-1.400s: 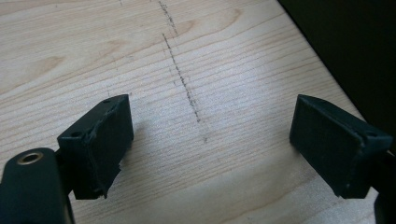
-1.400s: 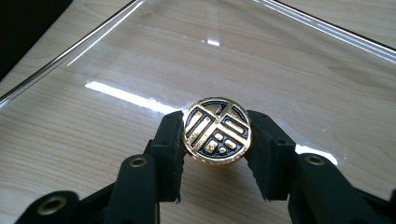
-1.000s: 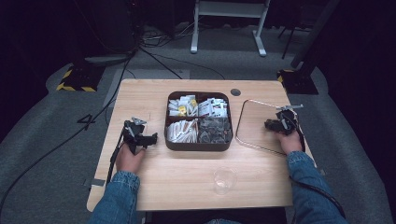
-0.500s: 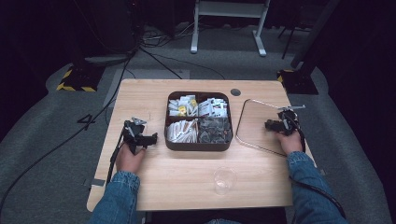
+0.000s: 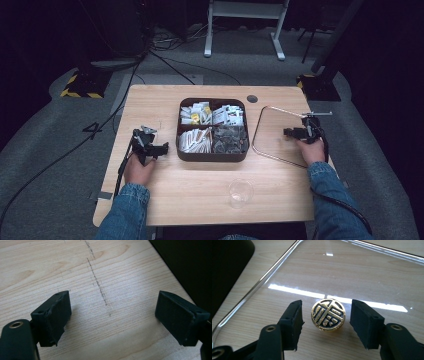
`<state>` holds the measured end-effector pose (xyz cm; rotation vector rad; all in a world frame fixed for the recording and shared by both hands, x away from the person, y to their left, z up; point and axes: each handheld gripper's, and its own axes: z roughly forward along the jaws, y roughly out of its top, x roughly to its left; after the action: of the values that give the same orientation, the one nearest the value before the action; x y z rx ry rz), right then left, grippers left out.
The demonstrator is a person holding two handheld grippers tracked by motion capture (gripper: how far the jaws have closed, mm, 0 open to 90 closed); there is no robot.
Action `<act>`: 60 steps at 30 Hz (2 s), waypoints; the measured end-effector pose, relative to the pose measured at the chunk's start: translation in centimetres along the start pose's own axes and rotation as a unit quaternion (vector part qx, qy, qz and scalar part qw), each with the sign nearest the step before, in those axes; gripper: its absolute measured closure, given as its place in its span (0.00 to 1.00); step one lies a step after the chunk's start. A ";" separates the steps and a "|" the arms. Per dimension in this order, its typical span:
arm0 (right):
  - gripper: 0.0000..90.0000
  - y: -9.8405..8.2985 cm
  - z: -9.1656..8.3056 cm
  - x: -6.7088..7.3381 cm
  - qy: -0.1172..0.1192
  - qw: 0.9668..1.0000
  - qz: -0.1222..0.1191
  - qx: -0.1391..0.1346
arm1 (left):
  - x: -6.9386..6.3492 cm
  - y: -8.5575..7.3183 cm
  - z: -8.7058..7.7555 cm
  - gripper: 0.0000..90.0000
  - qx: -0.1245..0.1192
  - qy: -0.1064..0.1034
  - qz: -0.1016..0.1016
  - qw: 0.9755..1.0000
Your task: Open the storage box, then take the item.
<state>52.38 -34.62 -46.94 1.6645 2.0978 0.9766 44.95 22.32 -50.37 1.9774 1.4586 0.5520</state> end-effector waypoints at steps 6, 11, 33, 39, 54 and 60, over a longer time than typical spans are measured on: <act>0.47 0.8 -1.0 0.5 -0.002 1.000 -0.004 -0.013 | 0.0 0.0 0.0 0.15 0.001 -0.002 0.001 1.000; 0.46 1.6 -2.4 1.4 -0.001 1.000 0.009 -0.030 | 0.0 0.1 0.1 0.16 0.000 -0.002 -0.001 1.000; 0.46 4.1 -4.7 9.4 0.063 0.995 -0.045 -0.066 | 0.0 0.0 0.0 0.16 -0.001 -0.001 -0.001 1.000; 0.51 4.8 -4.5 11.9 0.096 0.991 -0.069 -0.061 | 0.0 -0.1 -0.1 0.16 0.000 -0.002 0.001 1.000; 0.54 4.7 -2.5 17.3 0.161 0.979 -0.122 -0.017 | 0.0 -0.1 -0.1 0.16 0.000 -0.002 0.001 1.000; 0.52 4.4 -0.9 19.3 0.160 0.975 -0.155 0.006 | 0.0 -0.1 -0.1 0.16 0.000 -0.003 0.001 1.000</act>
<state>49.49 -16.34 -39.95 1.1925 2.4752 1.1892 44.81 22.32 -50.36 1.9793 1.4528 0.5482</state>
